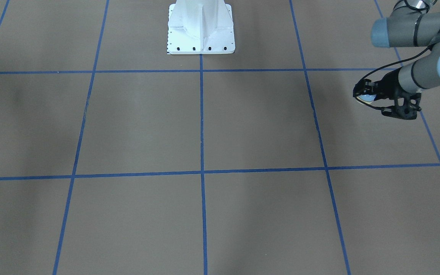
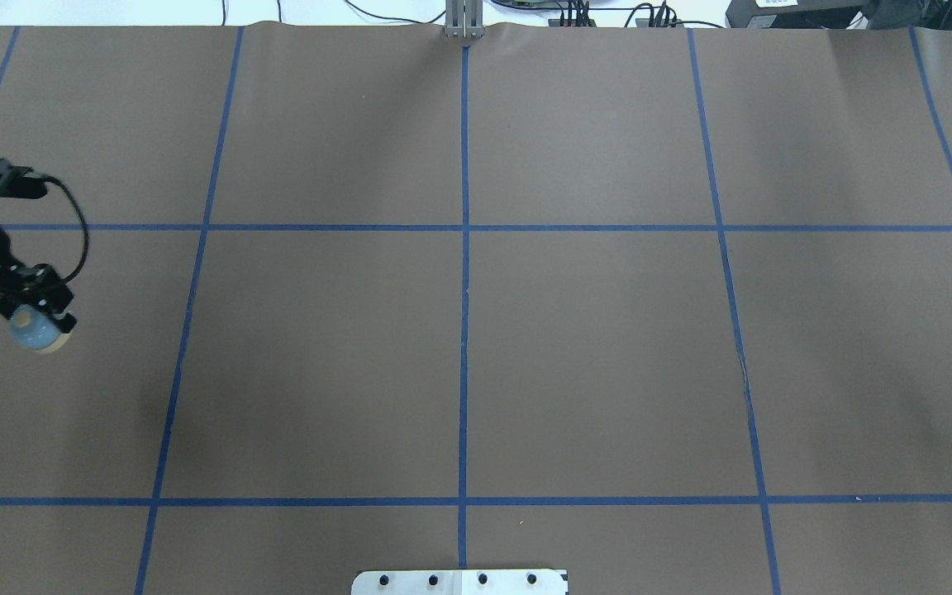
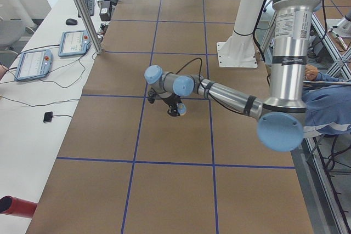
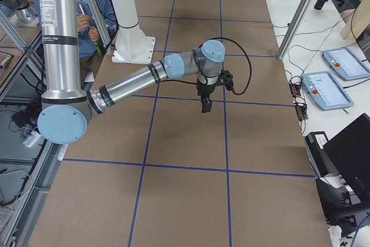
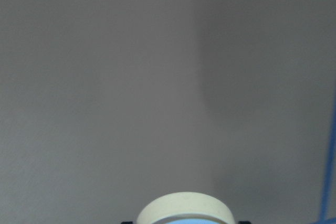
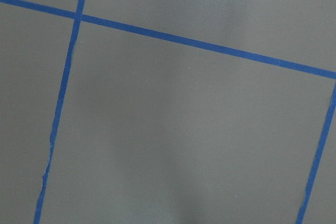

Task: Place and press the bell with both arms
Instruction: 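Carry the blue bell with the left gripper toward the table center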

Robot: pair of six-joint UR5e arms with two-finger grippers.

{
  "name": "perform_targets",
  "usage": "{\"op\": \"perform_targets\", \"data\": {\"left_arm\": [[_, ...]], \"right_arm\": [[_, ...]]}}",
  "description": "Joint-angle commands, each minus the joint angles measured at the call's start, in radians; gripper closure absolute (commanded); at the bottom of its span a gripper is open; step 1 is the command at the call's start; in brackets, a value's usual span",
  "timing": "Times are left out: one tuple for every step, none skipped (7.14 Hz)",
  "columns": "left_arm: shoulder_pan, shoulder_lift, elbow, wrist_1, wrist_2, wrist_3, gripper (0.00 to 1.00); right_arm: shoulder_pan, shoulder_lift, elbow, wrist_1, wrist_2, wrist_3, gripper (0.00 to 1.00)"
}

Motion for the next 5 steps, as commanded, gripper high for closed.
{"op": "perform_targets", "data": {"left_arm": [[0.123,-0.327,0.069,0.230,0.068,-0.130,1.00],[0.180,-0.430,0.135,0.237,0.092,-0.221,1.00],[0.218,-0.543,0.236,0.206,0.090,-0.326,1.00],[0.251,-0.640,0.358,0.141,0.090,-0.386,1.00],[0.286,-0.703,0.499,-0.012,0.090,-0.481,1.00]], "right_arm": [[-0.008,0.039,-0.010,0.001,-0.013,0.007,0.00],[-0.008,0.052,-0.014,0.001,-0.013,0.007,0.00],[-0.008,0.054,-0.016,-0.001,-0.016,0.007,0.00],[-0.010,0.054,-0.017,0.001,-0.016,0.007,0.00],[-0.010,0.056,-0.017,0.001,-0.016,0.007,0.00]]}}
